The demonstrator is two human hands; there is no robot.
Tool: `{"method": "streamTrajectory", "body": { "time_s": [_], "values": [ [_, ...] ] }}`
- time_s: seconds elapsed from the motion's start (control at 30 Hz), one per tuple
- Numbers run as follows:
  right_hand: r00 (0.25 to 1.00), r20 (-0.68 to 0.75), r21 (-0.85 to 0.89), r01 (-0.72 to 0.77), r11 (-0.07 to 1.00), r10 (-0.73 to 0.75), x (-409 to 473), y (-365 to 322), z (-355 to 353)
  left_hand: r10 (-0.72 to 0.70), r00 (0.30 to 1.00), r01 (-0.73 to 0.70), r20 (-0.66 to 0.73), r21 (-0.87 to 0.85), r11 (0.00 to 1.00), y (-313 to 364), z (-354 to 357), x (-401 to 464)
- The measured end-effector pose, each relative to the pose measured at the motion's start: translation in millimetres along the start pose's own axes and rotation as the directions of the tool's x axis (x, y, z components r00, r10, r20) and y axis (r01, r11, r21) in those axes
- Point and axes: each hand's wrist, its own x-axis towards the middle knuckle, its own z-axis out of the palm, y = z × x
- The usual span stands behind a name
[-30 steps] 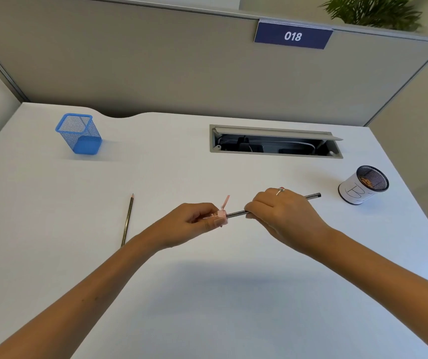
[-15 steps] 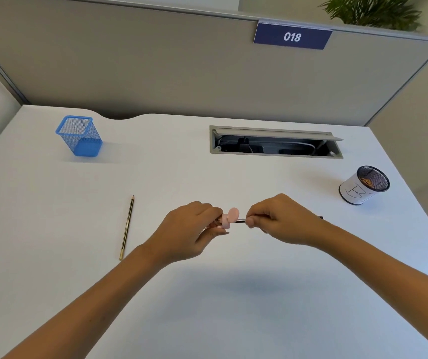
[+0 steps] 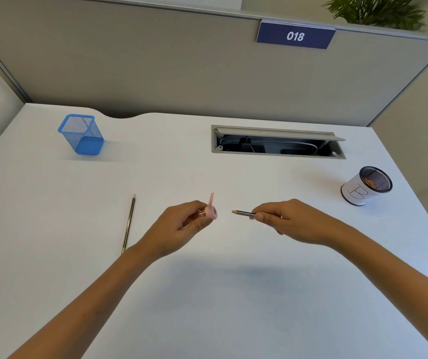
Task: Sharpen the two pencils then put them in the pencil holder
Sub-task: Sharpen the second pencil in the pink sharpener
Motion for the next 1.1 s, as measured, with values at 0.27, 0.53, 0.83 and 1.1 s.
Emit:
{"method": "streamTrajectory", "body": {
  "time_s": [0.27,0.53,0.83,1.1],
  "values": [
    [0.85,-0.35,-0.495,0.189,0.848,-0.394,-2.7,18.6,16.9,-0.085,0.996,0.089,0.032,-0.15,0.985,8.6,-3.0,0.4],
    [0.777,-0.455,-0.628,0.066,0.775,-0.435,-9.6,22.2,16.8,-0.108,0.992,0.115,0.059,-0.148,0.982,9.0,-7.6,1.1],
    [0.749,-0.431,-0.666,0.111,0.738,-0.502,-15.0,20.4,11.7,-0.099,0.989,0.113,0.106,-0.129,0.985,5.0,-11.9,3.0],
    [0.686,-0.338,-0.778,0.181,0.601,-0.644,-15.9,26.3,12.6,-0.155,0.945,0.196,0.287,-0.121,0.973,15.1,-18.0,8.7]
  ]
}}
